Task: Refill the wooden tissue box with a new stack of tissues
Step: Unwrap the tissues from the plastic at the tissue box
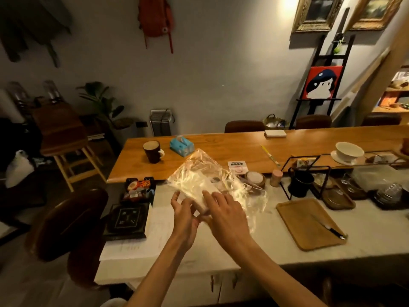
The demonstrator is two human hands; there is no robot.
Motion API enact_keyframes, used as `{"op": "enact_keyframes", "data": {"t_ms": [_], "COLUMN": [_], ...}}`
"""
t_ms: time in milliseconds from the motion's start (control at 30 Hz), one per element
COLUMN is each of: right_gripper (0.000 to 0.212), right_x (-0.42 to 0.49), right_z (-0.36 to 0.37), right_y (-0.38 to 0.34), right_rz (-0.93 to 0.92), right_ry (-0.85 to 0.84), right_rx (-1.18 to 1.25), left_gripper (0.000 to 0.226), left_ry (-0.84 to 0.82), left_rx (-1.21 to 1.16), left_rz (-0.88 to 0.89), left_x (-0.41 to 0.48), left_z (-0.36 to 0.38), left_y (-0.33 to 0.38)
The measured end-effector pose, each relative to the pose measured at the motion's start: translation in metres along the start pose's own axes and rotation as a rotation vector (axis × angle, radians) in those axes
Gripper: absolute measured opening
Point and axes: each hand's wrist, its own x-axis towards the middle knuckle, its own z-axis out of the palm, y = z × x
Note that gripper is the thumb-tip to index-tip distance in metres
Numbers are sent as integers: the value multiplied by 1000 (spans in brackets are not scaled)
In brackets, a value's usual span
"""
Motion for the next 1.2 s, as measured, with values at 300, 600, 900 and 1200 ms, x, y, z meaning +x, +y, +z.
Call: {"op": "enact_keyframes", "data": {"t_ms": [300,600,900,1200], "right_gripper": [30,31,21,46], "right_x": [144,206,176,159], "right_z": [5,3,-15,-8], "right_y": [76,105,184,192], "right_rz": [-83,-254,-129,539], "right_ry": [15,-424,-372,270], "right_rx": [108,130,-79,54], "left_gripper": [109,30,18,20], "left_ry": [268,-468,-735,-685], "left_rx": [415,1917,1658,1209], "left_rz": [284,819,472,125], "left_x": [69,145,190,152], "left_z": [0,39,37,34], "left_y": [4,107,122,98]}}
